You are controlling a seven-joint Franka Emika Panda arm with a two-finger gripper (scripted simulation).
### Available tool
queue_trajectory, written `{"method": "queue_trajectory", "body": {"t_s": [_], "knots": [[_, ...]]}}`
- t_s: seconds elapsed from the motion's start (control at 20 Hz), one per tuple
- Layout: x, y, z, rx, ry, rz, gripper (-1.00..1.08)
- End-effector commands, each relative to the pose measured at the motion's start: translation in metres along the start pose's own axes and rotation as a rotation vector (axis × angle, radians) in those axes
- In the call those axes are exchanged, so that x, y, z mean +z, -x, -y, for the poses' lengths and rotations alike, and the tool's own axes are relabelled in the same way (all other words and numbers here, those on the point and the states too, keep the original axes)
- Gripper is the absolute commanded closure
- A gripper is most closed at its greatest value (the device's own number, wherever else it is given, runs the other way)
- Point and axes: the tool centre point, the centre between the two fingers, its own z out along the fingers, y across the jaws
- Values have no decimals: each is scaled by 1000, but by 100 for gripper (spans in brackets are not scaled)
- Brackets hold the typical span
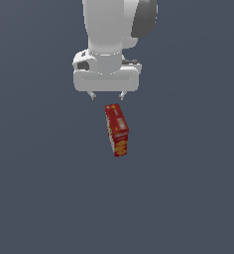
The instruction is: Pick up the object and move it to a goal position.
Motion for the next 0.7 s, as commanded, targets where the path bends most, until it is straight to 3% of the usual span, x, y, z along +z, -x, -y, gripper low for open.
{"method": "queue_trajectory", "body": {"t_s": [0.0, 0.65], "knots": [[11, -1, 6, -36, -4, 0, -92], [68, 0, 33, -220, -25, -4, -92]]}}
